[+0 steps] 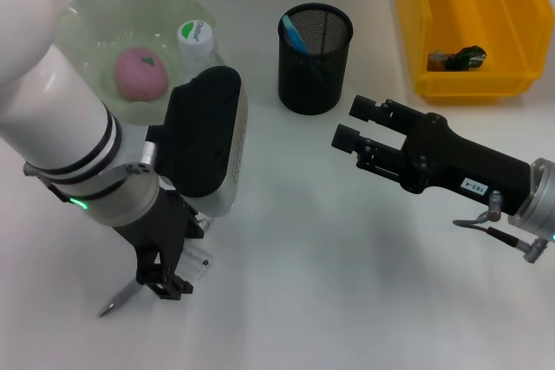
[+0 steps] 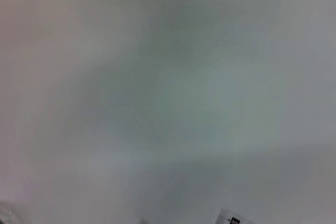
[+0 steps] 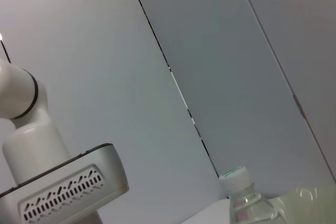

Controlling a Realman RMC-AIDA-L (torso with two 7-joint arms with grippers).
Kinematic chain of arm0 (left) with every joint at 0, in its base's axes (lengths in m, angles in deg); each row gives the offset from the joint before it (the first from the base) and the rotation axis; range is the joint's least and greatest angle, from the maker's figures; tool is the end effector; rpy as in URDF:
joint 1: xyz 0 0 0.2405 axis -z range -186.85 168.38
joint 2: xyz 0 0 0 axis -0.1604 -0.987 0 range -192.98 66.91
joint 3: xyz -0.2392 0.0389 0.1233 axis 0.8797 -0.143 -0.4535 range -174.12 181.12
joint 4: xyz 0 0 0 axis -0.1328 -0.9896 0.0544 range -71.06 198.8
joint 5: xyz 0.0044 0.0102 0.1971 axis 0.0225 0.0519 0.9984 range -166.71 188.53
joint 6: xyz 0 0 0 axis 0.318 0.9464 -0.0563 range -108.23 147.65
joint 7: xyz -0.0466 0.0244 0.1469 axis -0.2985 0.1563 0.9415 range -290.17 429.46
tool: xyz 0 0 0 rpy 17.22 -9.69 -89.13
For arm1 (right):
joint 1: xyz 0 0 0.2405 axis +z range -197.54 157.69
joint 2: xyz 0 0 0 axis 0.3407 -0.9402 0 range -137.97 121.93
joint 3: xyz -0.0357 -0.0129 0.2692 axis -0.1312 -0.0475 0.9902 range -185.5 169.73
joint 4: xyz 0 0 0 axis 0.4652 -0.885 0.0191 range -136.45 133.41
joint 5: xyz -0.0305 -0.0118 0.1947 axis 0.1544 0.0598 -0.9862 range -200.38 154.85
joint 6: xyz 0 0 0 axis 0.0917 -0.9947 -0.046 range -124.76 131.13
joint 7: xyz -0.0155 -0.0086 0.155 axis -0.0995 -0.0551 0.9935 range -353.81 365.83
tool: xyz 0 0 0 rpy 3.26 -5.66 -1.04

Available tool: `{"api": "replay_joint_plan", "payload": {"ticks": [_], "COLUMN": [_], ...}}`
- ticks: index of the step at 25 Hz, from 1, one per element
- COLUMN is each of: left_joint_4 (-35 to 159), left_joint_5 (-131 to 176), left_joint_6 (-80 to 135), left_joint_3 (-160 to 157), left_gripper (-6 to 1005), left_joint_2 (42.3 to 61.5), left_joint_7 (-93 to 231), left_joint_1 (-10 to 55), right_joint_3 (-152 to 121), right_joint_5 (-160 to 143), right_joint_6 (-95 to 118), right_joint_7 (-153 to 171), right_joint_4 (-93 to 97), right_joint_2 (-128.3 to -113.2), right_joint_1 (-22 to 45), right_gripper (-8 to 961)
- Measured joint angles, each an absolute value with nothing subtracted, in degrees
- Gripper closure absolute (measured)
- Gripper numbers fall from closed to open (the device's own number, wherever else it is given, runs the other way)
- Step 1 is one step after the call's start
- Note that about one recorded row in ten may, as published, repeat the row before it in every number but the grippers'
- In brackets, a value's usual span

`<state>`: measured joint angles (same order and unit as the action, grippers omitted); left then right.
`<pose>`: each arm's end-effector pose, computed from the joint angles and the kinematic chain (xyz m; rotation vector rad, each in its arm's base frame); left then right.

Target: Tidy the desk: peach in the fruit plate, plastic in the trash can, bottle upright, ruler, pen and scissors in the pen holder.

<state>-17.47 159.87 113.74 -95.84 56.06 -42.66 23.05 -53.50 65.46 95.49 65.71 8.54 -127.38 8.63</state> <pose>-0.1959 0.3001 -0.0619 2.9728 -0.2381 -0.9343 0.2500 0.2912 -0.0584 -2.4777 0.7264 1.2617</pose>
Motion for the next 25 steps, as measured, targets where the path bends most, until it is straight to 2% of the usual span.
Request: {"api": "replay_joint_plan", "payload": {"ticks": [25], "left_joint_4": [-16.97], "left_joint_5": [160.81], "left_joint_6": [111.82], "left_joint_3": [-97.95], "left_gripper": [321], "left_joint_2": [56.06], "left_joint_7": [-43.48], "left_joint_1": [23.45], "right_joint_3": [-53.50], "right_joint_5": [64.78], "right_joint_6": [95.56], "right_joint_7": [66.12], "right_joint_4": [7.96], "right_joint_2": [-127.46], "right_joint_1": [8.30], "right_gripper": [270]}}
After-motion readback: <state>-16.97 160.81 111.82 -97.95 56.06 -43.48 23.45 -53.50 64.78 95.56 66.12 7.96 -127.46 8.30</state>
